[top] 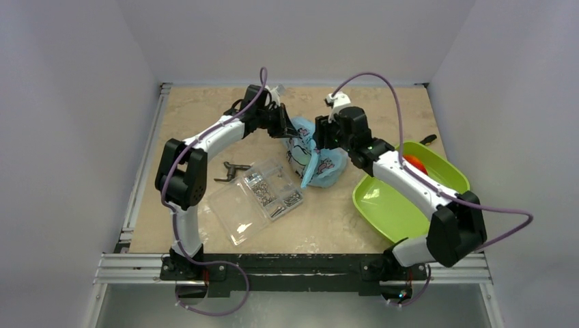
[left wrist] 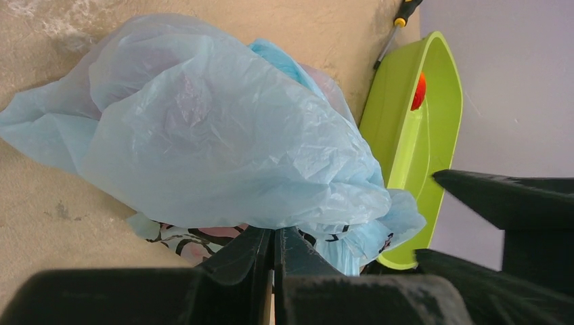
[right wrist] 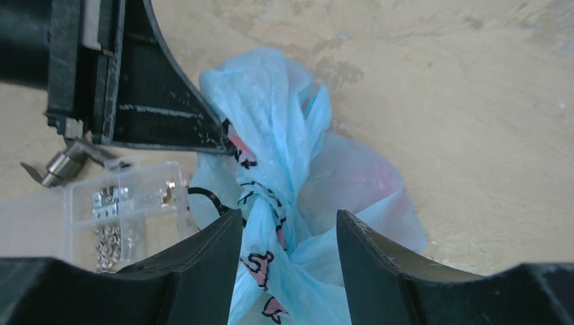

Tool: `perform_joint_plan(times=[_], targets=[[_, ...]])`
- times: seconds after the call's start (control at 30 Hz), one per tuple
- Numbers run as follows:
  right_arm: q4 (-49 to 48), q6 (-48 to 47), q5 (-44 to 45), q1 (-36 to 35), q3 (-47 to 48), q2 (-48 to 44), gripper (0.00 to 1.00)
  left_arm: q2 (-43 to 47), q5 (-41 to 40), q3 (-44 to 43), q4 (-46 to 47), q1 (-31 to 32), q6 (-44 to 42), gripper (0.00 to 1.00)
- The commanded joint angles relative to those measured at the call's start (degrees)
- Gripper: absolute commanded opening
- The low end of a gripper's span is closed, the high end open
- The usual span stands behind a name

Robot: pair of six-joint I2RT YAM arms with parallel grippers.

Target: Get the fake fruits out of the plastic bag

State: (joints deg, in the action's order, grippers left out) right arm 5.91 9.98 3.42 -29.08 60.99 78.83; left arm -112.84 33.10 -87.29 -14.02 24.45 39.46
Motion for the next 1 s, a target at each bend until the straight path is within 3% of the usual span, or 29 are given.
perform_joint_plan(times=[0.0, 0.2, 0.4, 0.53, 0.7, 0.83, 0.97], targets=[[4.0, -3.4, 0.1, -3.5, 3.6, 3.7, 0.53, 1.3, 1.5, -1.0, 1.8, 0.2, -0.3, 0.0], [5.2, -3.8, 18.9, -10.9, 5.4, 7.4, 0.41, 1.1, 1.1, -1.6, 0.8, 0.1, -1.8, 0.0], [1.5, -1.5, 23.7, -12.1, 2.1, 4.9, 0.28, 1.2, 1.0, -1.7, 0.5, 0.2, -2.0, 0.0], [-2.7, 0.5, 21.5, -12.1, -1.3, 2.1, 0.0, 1.4, 0.7, -1.7, 0.4, 0.1, -2.2, 0.0], [-10.2, 6.9, 20.1, -10.1, -8.9, -5.5, 0.0, 2.6, -2.0, -1.5, -1.5, -0.8, -2.4, 0.0], [-17.7, 13.6, 6.8, 0.1, -17.8, -13.2, 0.0, 4.0, -6.4, -0.7, -3.2, -1.8, -3.2, 0.0], [-15.5, 12.5, 2.6, 3.7, -17.0, -13.3, 0.0, 4.8, -6.3, -0.9, -4.0, -1.9, -3.2, 0.0]])
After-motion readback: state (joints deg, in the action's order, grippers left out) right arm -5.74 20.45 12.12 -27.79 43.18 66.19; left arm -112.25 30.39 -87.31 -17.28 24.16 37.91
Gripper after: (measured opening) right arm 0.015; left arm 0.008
